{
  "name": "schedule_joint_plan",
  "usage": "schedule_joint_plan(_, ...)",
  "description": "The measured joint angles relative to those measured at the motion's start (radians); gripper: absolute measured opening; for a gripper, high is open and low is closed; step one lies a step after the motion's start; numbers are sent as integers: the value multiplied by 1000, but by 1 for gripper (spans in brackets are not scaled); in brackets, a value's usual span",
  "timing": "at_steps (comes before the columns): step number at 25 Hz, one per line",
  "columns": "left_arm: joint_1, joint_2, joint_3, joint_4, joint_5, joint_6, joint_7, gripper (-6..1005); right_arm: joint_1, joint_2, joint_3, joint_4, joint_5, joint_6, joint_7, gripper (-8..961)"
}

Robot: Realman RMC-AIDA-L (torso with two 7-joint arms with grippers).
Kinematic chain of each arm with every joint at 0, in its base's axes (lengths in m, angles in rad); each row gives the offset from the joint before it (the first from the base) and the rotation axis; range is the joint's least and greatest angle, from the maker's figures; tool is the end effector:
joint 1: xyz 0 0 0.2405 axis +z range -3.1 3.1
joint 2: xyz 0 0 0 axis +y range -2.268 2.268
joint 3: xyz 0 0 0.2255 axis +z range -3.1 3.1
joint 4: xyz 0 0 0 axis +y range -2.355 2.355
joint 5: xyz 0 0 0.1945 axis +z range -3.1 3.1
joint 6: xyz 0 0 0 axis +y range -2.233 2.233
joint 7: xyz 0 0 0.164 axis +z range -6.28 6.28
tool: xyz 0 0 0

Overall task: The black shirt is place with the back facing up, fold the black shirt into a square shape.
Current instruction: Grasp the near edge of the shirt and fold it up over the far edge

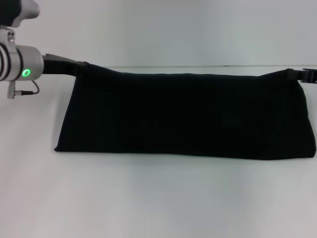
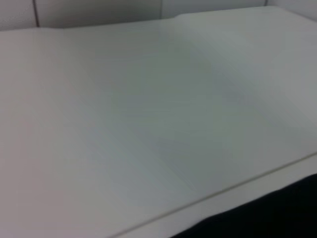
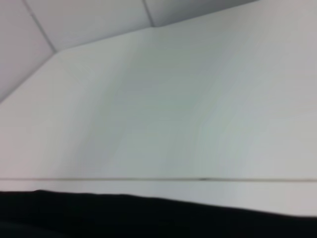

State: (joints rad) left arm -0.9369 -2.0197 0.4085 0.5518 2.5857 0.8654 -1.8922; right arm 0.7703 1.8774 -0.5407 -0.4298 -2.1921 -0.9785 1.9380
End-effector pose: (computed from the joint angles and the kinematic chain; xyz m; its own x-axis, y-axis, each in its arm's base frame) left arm -0.2256 0.4541 0.0395 0.7257 0.5640 0.3941 0.6703 -0.4503 -0.5898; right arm 0.2683 0.4263 0.0683 0.4927 -0.6361 -0.5938 -0.8691 -0.3264 -0.3716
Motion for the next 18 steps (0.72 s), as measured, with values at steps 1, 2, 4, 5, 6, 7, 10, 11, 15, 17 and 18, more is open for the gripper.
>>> schedule_joint_plan(1, -6, -4, 13, -11, -2, -36, 5, 23, 15, 0, -3, 20, 0, 40, 1, 57)
schedule_joint_plan(2, -11, -8, 23, -20, -3, -66, 9, 23, 25, 1, -4, 35, 0, 66, 0, 58)
schedule_joint_plan(4, -23, -15, 42, -39, -4, -129, 19, 23, 45, 6, -8, 50, 0, 116, -2, 61)
schedule_joint_plan(5, -27, -17, 47, -45, -4, -150, 22, 23, 52, 10, -11, 53, 0, 133, -4, 63)
schedule_joint_plan(6, -31, -20, 53, -52, -7, -177, 27, 23, 58, 14, -14, 53, 0, 152, -5, 64)
schedule_joint_plan(7, -35, -21, 57, -56, -12, -193, 34, 23, 64, 17, -16, 54, 1, 166, -6, 66)
schedule_joint_plan(10, -47, -23, 64, -62, -51, -212, 69, 24, 76, 24, -18, 50, 2, 195, -7, 70)
schedule_joint_plan(11, -51, -23, 64, -63, -60, -214, 76, 24, 78, 24, -18, 48, 3, 199, -7, 72)
schedule_joint_plan(15, -68, -22, 65, -63, -72, -225, 86, 24, 84, 23, -18, 44, 6, 211, -2, 78)
schedule_joint_plan(17, -71, -22, 66, -64, -76, -243, 87, 24, 85, 23, -16, 44, 6, 221, -2, 81)
schedule_joint_plan(18, -72, -22, 66, -64, -79, -254, 87, 25, 86, 23, -14, 46, 6, 229, -4, 83)
